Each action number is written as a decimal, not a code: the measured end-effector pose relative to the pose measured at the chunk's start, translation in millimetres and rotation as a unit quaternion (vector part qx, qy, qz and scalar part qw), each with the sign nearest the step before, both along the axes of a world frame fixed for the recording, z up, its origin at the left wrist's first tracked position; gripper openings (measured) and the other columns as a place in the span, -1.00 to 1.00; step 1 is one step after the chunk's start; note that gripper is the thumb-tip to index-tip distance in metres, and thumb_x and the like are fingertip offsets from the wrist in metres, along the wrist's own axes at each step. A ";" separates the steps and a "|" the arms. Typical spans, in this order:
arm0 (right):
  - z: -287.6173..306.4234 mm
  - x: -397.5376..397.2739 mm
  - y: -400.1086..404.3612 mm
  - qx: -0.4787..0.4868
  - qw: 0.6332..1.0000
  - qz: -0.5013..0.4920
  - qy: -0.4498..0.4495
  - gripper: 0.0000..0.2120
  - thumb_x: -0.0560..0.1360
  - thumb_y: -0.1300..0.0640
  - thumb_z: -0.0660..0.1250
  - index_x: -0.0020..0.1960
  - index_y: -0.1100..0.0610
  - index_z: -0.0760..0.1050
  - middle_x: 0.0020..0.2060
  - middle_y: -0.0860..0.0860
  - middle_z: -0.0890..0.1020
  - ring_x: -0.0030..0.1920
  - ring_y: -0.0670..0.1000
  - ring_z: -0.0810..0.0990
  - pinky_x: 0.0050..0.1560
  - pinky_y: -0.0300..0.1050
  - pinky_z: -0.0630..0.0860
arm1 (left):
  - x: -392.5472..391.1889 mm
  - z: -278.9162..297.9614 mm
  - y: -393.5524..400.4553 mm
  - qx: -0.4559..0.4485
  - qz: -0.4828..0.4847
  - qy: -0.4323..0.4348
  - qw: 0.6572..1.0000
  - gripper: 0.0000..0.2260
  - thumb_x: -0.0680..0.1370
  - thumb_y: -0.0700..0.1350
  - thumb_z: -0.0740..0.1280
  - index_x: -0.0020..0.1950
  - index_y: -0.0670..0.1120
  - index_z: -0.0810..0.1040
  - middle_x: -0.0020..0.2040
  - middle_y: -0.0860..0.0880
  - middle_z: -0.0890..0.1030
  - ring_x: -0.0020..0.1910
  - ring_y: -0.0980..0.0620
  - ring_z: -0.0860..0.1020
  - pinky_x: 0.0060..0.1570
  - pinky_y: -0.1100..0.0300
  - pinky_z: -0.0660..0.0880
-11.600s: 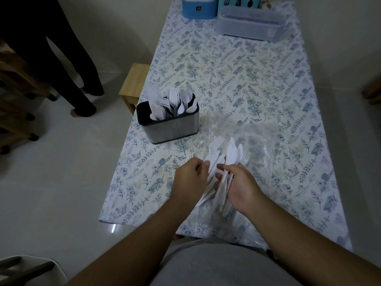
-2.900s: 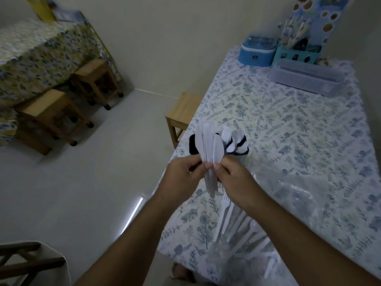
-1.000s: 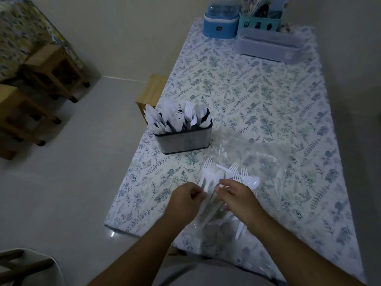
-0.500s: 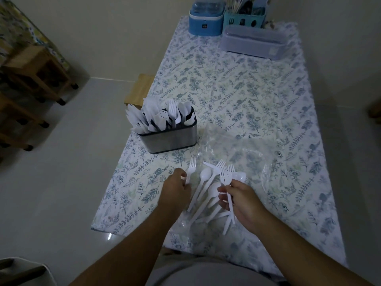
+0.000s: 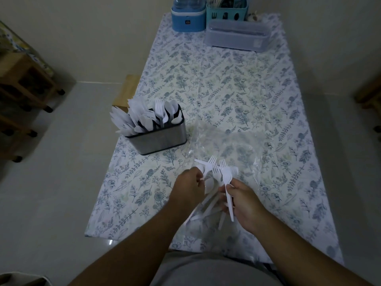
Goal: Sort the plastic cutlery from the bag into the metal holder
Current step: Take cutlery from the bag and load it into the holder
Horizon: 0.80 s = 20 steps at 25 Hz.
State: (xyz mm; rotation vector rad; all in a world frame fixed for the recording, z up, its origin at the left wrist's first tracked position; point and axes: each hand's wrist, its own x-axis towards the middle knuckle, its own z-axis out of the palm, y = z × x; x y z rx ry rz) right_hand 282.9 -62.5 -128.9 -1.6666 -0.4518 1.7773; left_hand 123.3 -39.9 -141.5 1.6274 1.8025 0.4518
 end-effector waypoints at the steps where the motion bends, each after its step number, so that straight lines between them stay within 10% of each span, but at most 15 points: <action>1: 0.3 2.7 -1.7 -0.003 1.000 -0.003 -0.002 -0.76 0.69 0.26 0.13 0.06 0.27 0.57 -0.19 0.11 0.61 -0.30 0.02 0.53 -0.33 -0.10 0.45 | 1.0 -3.2 4.2 -0.006 -0.010 0.031 0.999 -0.94 0.55 -0.19 0.37 0.00 -0.09 0.53 -0.11 -0.01 0.60 -0.17 0.05 0.54 -0.28 0.32 0.39; 5: 7.6 8.4 -4.7 0.010 1.000 -0.006 -0.007 -0.73 0.67 0.31 0.13 -0.05 0.16 0.58 -0.16 0.13 0.61 -0.27 0.03 0.53 -0.29 -0.10 0.41 | 5.2 -6.6 13.8 -0.029 -0.025 0.077 0.996 -0.85 0.51 -0.18 0.38 0.06 -0.11 0.55 -0.10 -0.05 0.64 -0.15 0.01 0.59 -0.22 0.22 0.47; 15: -5.1 -6.5 -8.6 -0.001 0.998 -0.024 0.062 -0.78 0.66 0.32 0.20 0.25 0.22 0.53 -0.02 0.21 0.63 -0.06 0.14 0.66 0.11 0.18 0.64 | -17.8 35.9 -47.8 -0.134 0.143 -0.168 0.966 -0.89 0.46 -0.14 0.50 -0.04 0.01 0.66 -0.22 0.01 0.72 -0.24 -0.01 0.70 -0.18 0.05 0.67; 20: 0.9 -4.1 -11.8 0.027 0.997 -0.010 0.073 -0.71 0.64 0.31 0.25 0.25 -0.01 0.51 0.10 0.25 0.71 0.09 0.19 0.71 0.10 0.09 0.64 | 15.6 23.9 -32.7 -0.087 0.021 -0.187 0.978 -0.85 0.53 -0.22 0.40 0.00 -0.05 0.74 -0.19 0.08 0.73 -0.25 0.23 0.67 -0.20 0.42 0.55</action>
